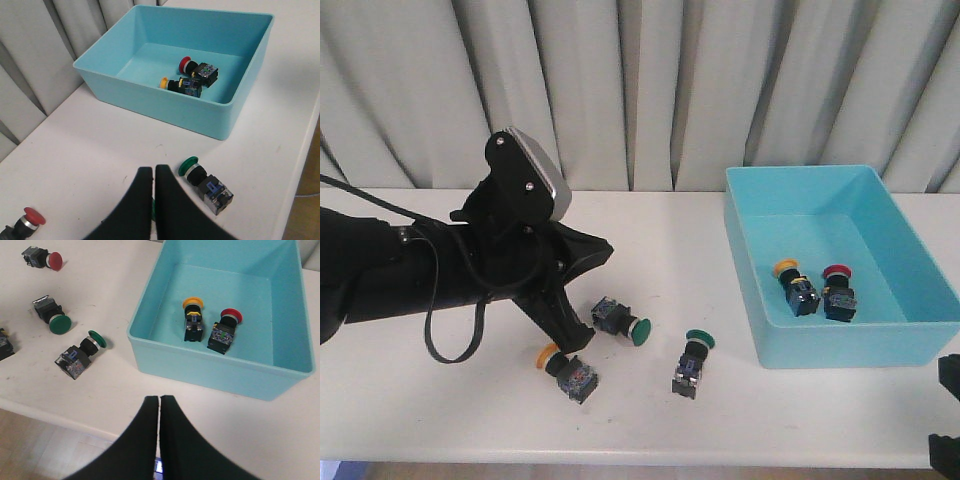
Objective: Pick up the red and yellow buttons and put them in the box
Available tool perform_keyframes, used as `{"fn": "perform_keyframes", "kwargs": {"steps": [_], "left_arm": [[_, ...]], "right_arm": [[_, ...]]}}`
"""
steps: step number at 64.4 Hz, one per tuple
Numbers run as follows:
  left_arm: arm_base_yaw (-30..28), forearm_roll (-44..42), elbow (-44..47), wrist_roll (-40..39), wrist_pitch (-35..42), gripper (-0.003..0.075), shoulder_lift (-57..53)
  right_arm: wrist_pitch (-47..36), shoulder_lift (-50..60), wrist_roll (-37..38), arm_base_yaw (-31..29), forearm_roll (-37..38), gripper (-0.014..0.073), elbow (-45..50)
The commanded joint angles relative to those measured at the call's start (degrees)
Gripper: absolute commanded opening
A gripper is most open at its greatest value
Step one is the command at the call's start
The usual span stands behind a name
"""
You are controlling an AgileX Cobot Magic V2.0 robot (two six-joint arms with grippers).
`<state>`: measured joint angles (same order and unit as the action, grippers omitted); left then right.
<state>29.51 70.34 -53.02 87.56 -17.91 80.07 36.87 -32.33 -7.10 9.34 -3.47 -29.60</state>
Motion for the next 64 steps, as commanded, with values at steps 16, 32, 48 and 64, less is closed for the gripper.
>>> {"fn": "perform_keyframes", "kwargs": {"steps": [16, 32, 48, 64], "left_arm": [[0.3, 1.9, -1.2, -0.5, 0.1, -0.0007, -1.5], [0.1, 1.9, -1.2, -0.5, 0.6, -0.0007, -1.5], [0.1, 1.7, -1.2, -1.5, 1.0, -0.0007, -1.5], [0.1, -31.3, -1.0, -37.6, 3.5, -0.0007, -5.9]], "right_arm": [[-3.4, -0.1, -0.4, 0.1, 0.2, -0.0008, -1.6], [-3.3, -0.1, -0.4, 0.1, 0.2, -0.0008, -1.6], [-3.3, -0.1, -0.4, 0.1, 0.2, -0.0008, -1.6], [-3.3, -0.1, -0.4, 0.1, 0.2, -0.0008, -1.6]]}}
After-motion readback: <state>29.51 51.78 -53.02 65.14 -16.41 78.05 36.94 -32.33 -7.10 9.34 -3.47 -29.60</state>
